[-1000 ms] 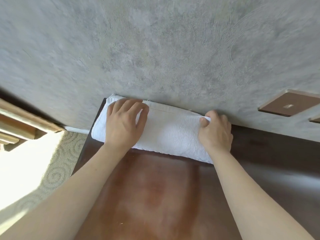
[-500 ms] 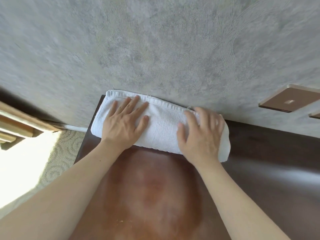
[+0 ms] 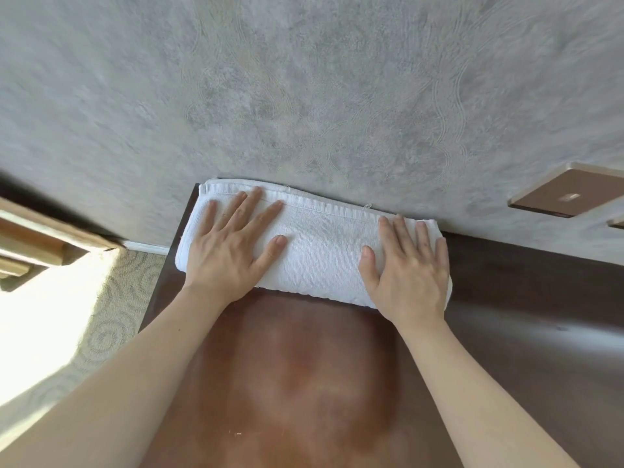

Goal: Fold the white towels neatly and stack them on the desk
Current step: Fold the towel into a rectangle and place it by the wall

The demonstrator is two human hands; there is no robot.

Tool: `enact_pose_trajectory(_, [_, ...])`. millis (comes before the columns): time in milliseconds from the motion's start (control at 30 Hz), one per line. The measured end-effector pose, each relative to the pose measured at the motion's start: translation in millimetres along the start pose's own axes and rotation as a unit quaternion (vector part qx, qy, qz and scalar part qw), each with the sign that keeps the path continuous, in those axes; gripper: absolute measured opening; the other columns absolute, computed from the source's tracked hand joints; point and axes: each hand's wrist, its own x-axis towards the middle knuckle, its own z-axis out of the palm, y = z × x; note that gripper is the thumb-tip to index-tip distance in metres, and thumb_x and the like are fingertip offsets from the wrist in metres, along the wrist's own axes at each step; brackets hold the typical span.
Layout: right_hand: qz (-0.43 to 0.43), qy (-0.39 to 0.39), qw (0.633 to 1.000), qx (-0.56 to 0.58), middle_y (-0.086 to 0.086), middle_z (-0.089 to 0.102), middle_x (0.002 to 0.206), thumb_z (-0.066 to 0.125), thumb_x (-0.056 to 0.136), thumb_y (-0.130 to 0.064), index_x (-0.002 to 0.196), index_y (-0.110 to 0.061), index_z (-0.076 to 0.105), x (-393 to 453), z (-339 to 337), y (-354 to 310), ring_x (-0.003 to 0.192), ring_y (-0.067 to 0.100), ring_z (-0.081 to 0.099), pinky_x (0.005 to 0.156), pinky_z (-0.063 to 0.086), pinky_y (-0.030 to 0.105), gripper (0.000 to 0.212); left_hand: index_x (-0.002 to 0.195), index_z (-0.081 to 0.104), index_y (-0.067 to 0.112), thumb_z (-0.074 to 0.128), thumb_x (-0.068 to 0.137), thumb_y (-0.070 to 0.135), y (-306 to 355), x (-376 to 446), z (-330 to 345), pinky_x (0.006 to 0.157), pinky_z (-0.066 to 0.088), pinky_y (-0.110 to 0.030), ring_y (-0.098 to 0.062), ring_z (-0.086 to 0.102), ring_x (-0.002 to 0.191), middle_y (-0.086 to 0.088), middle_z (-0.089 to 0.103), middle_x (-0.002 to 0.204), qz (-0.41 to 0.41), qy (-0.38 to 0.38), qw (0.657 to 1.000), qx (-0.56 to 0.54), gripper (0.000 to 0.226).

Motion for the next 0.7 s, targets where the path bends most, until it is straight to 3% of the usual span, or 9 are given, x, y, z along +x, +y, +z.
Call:
enact_pose_trajectory(267, [-0.029,0.031,0.999,0.022,0.015,0.062,0.137,0.013,0.103,-0.054,0.138,-0.007,0.058,14,8,3,0.129,0.042,0.055,0.106,0.039,0.061,0.074,0.155,0.017,0.048,0.006,0.094,0.077,-2,6,0,0.125,0.001,-0.044,-0.009,0.004,0.154,0.012,0.007,0.167,0.006,-0.005,1.0,0.009,0.069])
enact_pose_trajectory(433, [-0.085,0.066,0.994,0.025,0.013,0.055,0.145,0.02,0.104,-0.055,0.145,-0.009,0.052,6,13,21,0.137,0.041,0.048,0.111,0.037,0.06,0.07,0.155,0.012,0.05,0.003,0.091,0.08,1,0,-1,0.125,-0.004,-0.042,-0.006,-0.002,0.153,0.014,0.001,0.167,-0.001,-0.019,1.0,0.012,0.072])
enact_pose_trajectory(700, [-0.072,0.071,0.995,0.005,0.013,0.052,0.149,0.016,0.103,-0.054,0.148,-0.011,0.048,4,20,20,0.139,0.041,0.045,0.109,0.037,0.062,0.07,0.155,0.008,0.051,0.004,0.089,0.082,-6,7,-1,0.124,-0.01,-0.036,-0.005,-0.007,0.153,0.016,-0.004,0.166,0.009,-0.033,0.999,0.019,0.073])
